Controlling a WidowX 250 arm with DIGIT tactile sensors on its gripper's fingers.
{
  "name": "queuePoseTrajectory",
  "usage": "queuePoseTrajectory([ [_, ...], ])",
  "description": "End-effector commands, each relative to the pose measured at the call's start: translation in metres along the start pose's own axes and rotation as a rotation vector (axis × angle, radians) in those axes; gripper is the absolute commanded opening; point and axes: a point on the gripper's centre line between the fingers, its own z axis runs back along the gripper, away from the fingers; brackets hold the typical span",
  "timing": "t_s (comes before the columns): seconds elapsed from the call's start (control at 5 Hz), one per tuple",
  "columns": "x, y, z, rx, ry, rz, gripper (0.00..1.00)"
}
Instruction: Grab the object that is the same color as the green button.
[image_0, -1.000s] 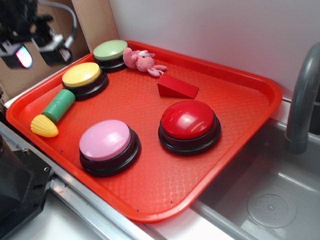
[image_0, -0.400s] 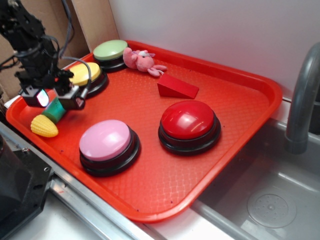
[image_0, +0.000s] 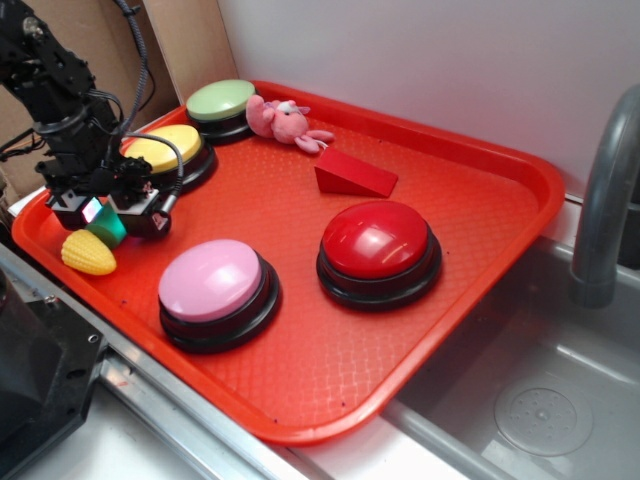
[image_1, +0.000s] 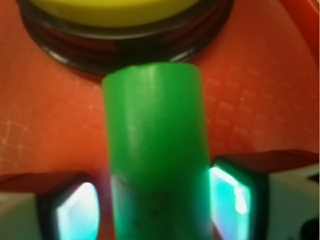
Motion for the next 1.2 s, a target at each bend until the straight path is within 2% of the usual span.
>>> queuePoseTrajectory([
  [0.0,0.015,-0.009,0.047,0.057,-0.056,-0.031,0.00],
  [0.2,0.017,-0.034,0.090,-0.027,-0.025,-0.092,0.00],
  [0.6,0.025,-0.095,0.160,-0.151,0.017,-0.206,0.00],
  [0.8,0.022,-0.110,0.169,-0.198,0.018,-0.243,0.00],
  [1.0,0.024,-0.109,0.156,-0.191,0.027,-0.171,0.00],
])
